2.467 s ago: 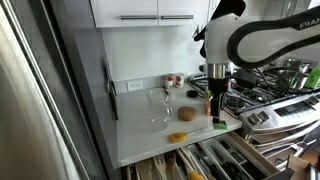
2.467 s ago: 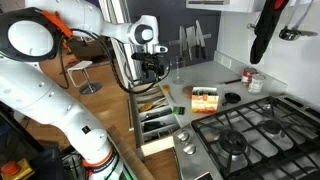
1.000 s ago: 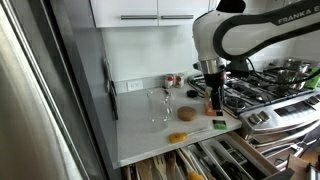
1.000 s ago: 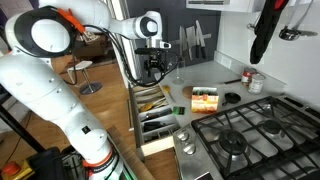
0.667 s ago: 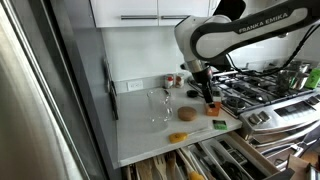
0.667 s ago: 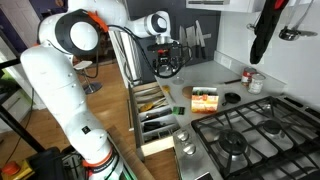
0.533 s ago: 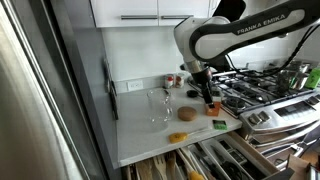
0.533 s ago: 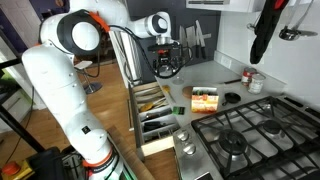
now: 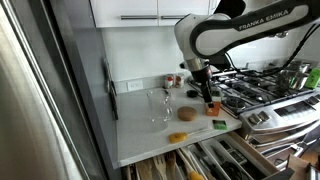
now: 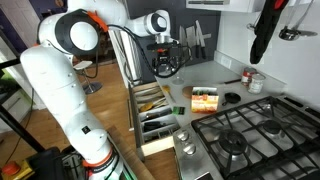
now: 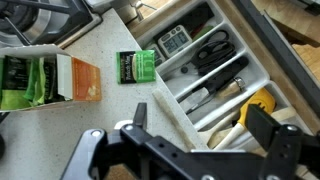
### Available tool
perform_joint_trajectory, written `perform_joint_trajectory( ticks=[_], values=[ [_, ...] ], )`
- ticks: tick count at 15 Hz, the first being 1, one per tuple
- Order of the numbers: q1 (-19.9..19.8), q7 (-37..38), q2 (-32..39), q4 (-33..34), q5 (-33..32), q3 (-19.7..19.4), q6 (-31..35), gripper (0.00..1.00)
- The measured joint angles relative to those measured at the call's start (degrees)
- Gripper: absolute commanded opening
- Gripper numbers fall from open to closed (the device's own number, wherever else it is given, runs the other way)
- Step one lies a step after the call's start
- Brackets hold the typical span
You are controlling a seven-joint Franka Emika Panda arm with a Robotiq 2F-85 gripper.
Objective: Pick up the orange and white spatula and put it in the clear jar
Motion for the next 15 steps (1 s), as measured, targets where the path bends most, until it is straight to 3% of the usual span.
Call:
perform_joint_trajectory(
  ticks=[4,11,15],
  values=[
    [-1.7,-8.7,0.2,-1.1,8.7,-1.5,4.1,1.00],
    [-5.9,-29.2,-1.0,-10.9,22.8,-5.0,20.4,1.00],
    [-6.0,-29.5,-1.4,-16.3,22.5,-5.1,28.1,1.00]
  ],
)
